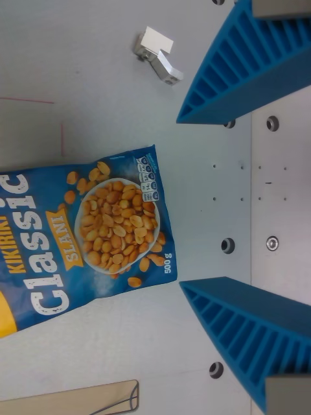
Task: Rotate around base positive z
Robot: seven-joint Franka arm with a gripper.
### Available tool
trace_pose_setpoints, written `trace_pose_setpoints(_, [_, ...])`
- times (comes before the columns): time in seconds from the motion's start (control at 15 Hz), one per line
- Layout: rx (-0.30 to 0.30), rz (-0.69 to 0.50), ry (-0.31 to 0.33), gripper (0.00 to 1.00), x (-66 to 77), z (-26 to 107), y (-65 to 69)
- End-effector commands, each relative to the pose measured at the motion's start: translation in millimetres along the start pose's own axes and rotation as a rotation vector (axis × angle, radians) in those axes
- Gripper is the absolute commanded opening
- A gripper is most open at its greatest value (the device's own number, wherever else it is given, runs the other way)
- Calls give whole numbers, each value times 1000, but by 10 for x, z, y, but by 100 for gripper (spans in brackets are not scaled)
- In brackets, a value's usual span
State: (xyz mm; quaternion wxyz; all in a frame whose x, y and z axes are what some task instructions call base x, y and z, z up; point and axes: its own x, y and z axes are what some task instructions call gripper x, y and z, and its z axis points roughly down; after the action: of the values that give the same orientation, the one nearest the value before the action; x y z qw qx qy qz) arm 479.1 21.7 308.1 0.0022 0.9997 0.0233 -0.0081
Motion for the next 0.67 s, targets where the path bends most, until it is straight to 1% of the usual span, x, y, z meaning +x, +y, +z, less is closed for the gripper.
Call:
trace_pose_setpoints(0.07, [0,-13,4,100,0,-18,0])
trace_pose_setpoints(0.67, [-3,-133,5,100,0,-18,0])
